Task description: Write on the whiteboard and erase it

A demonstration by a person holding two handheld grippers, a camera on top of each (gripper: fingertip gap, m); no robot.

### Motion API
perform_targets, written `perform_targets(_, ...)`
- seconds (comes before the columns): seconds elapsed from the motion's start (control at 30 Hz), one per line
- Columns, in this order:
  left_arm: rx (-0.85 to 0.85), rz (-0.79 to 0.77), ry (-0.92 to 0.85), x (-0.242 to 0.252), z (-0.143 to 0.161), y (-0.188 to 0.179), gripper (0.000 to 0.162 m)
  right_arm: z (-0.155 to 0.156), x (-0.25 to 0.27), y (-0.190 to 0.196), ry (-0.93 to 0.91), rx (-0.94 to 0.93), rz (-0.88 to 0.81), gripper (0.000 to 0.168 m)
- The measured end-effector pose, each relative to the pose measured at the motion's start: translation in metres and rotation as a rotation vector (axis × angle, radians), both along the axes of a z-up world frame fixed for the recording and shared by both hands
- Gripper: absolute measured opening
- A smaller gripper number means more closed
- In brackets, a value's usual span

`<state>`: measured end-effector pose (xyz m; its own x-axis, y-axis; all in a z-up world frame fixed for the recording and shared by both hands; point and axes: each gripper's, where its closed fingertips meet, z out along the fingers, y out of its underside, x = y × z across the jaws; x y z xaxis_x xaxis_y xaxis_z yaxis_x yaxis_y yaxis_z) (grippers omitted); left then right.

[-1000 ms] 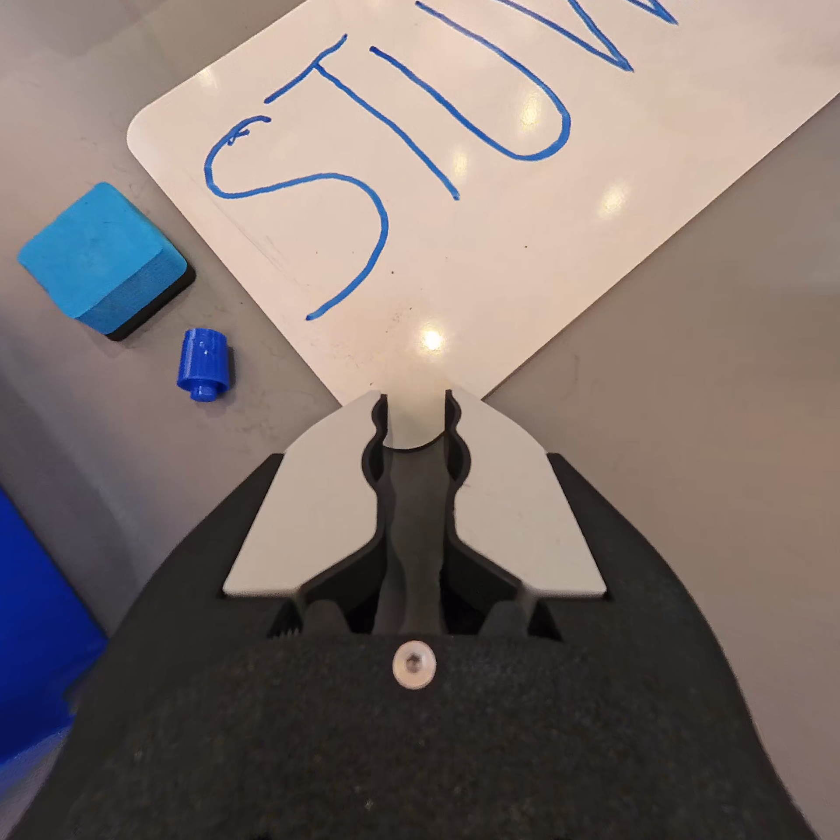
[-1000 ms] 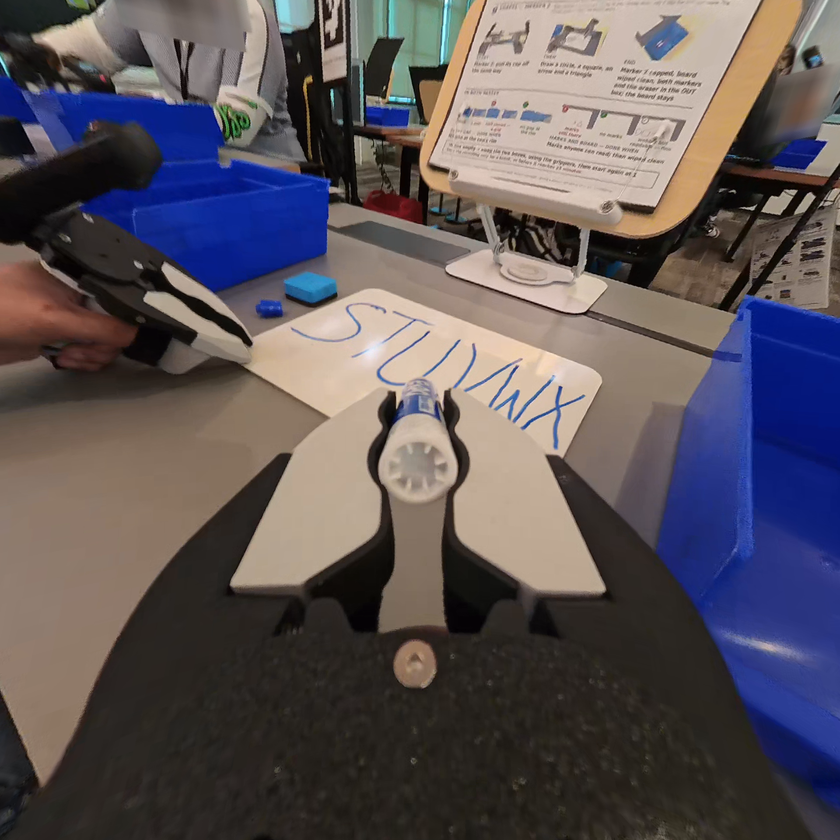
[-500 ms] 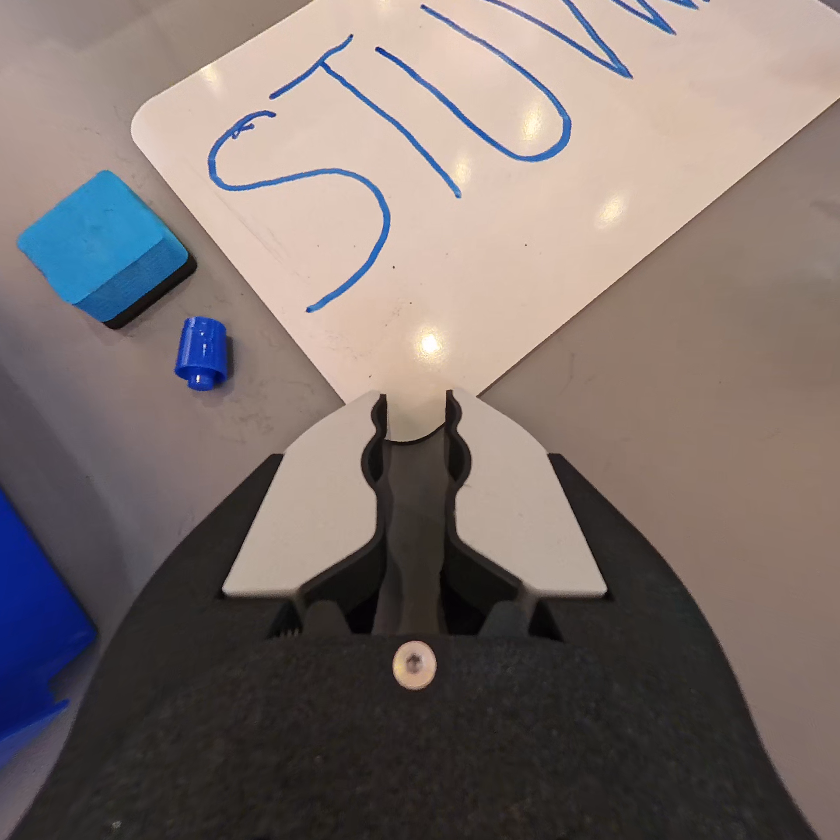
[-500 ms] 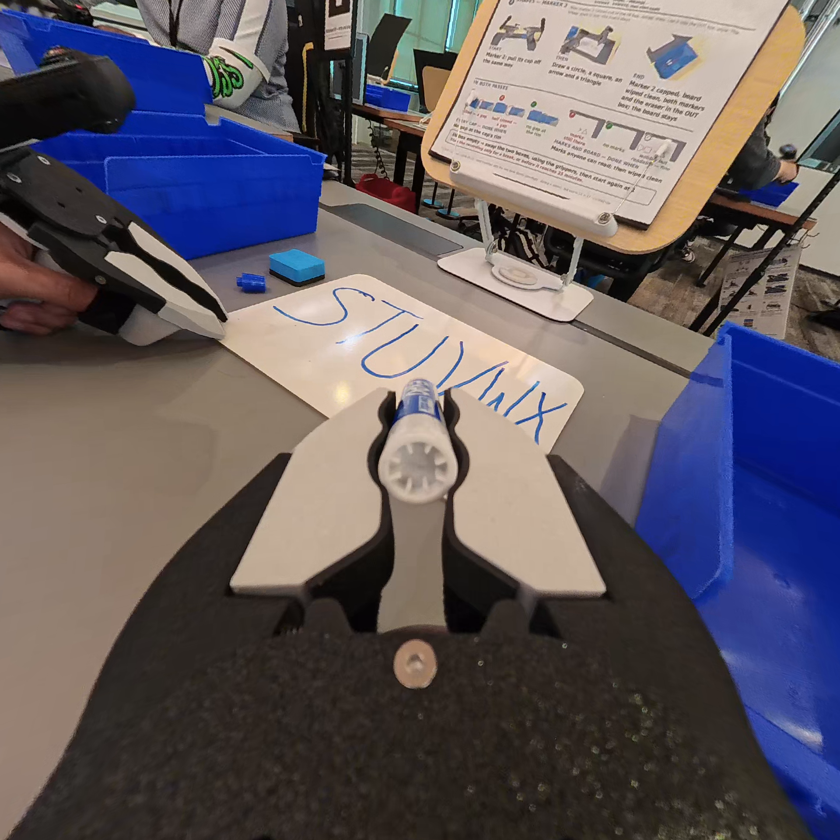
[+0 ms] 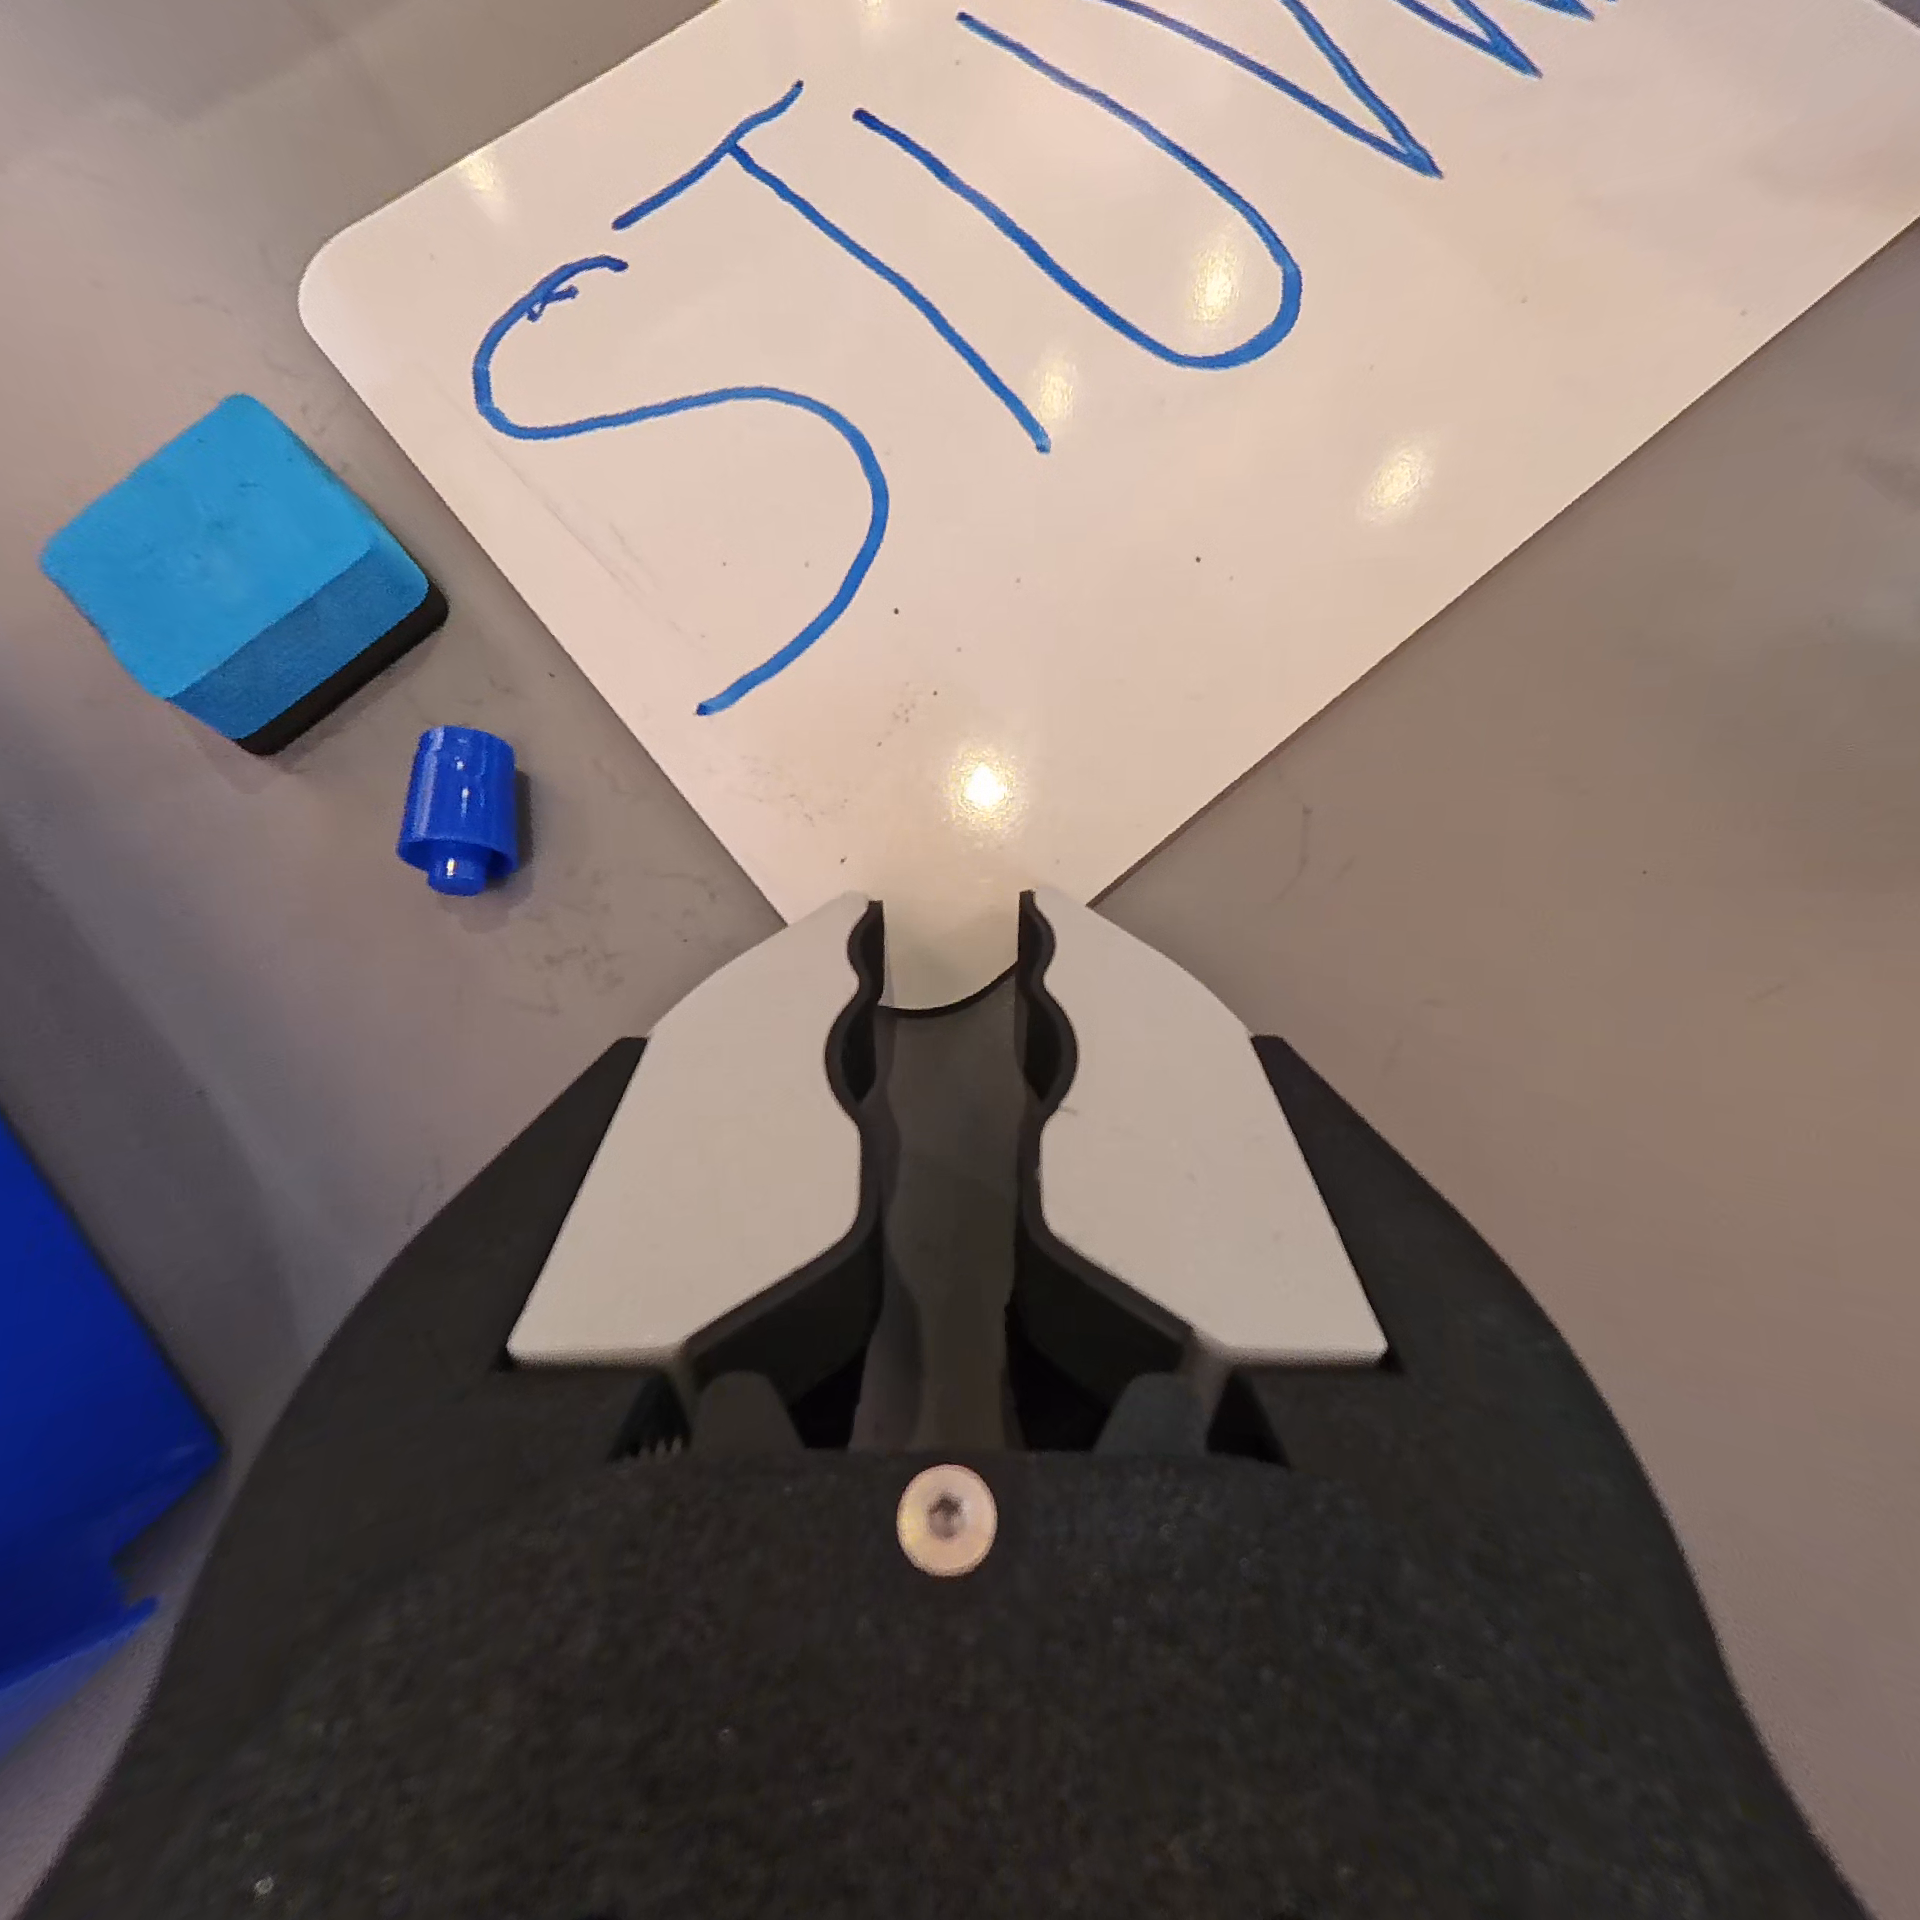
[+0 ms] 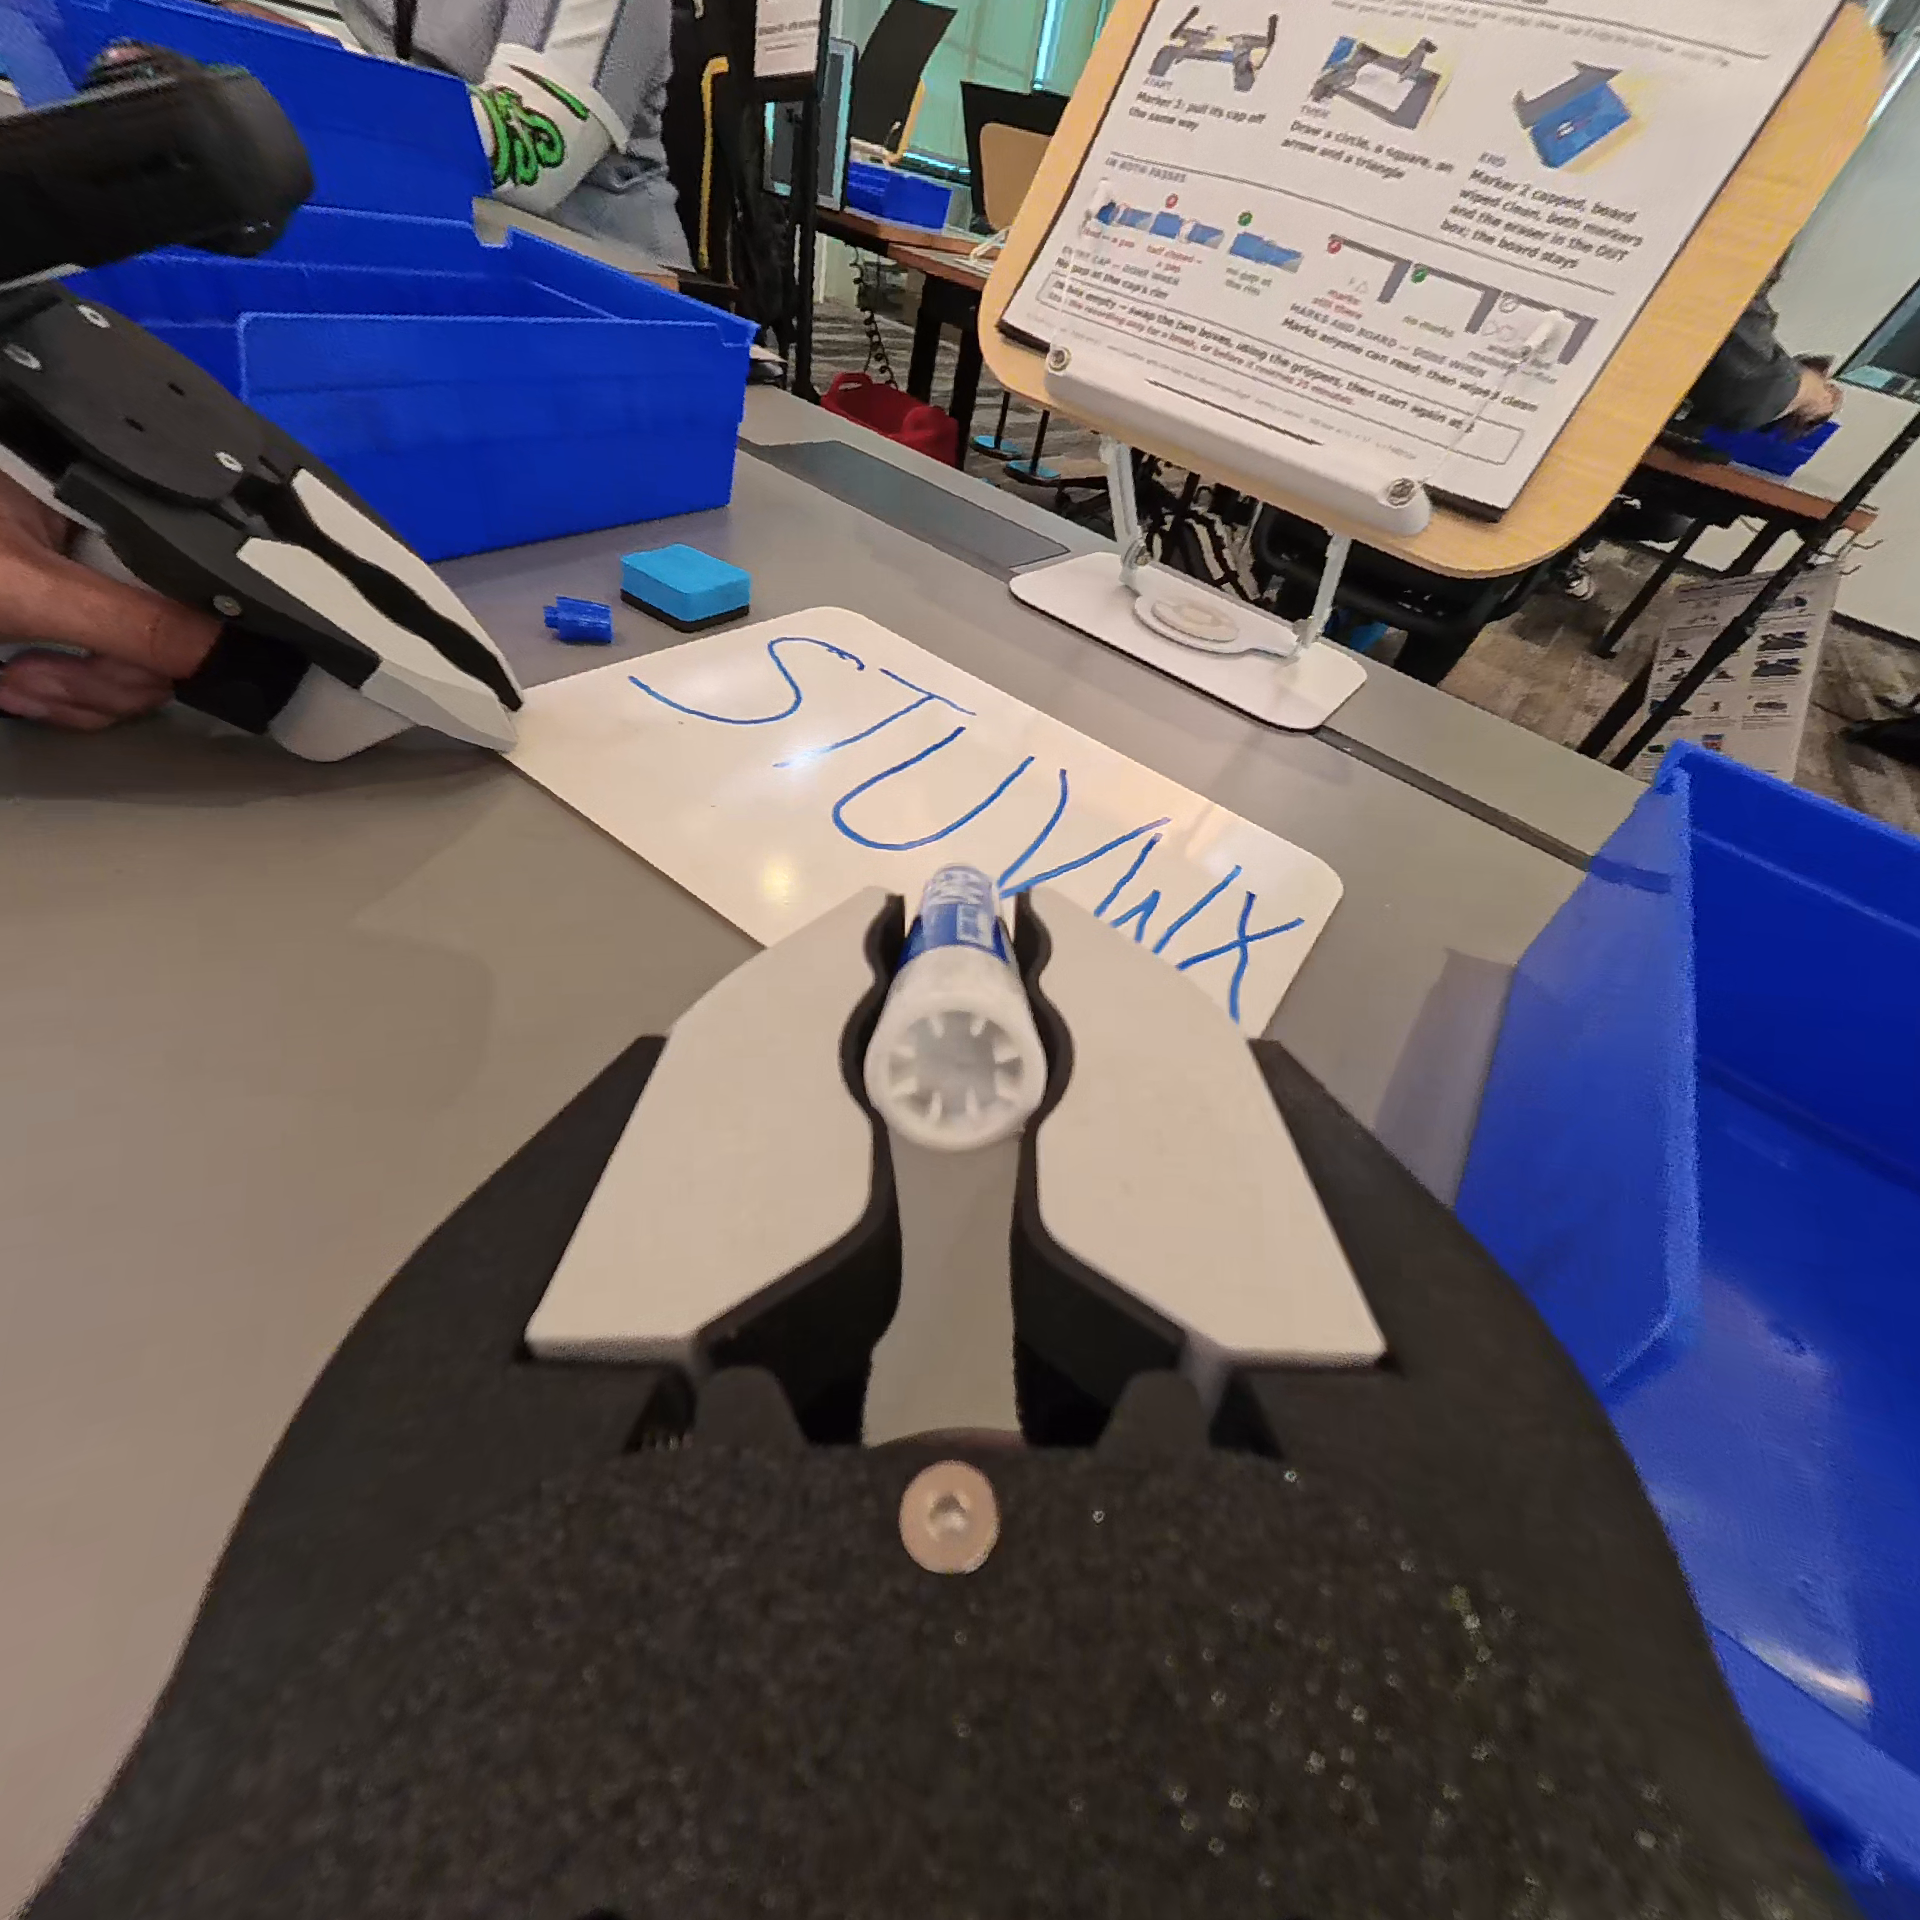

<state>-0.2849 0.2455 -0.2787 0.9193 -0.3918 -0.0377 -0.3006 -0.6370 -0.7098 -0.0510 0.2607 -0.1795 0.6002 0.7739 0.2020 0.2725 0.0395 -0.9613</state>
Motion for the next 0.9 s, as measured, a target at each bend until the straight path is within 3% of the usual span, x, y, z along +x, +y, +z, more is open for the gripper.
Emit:
perform_targets(0.43,-0.002,-0.001,-0.005,0.000,0.000,0.001,0.024,0.000,0.000,-0.001,0.010,-0.024,0.013,0.020)
perform_targets(0.73,-0.066,0.005,0.013,-0.003,0.002,-0.002,0.033,0.016,0.012,-0.015,0.206,-0.154,0.024,0.020)
perform_targets(0.9,-0.023,-0.012,-0.058,-0.007,0.056,0.003,0.037,0.012,0.022,-0.010,0.271,-0.234,0.033,0.020)
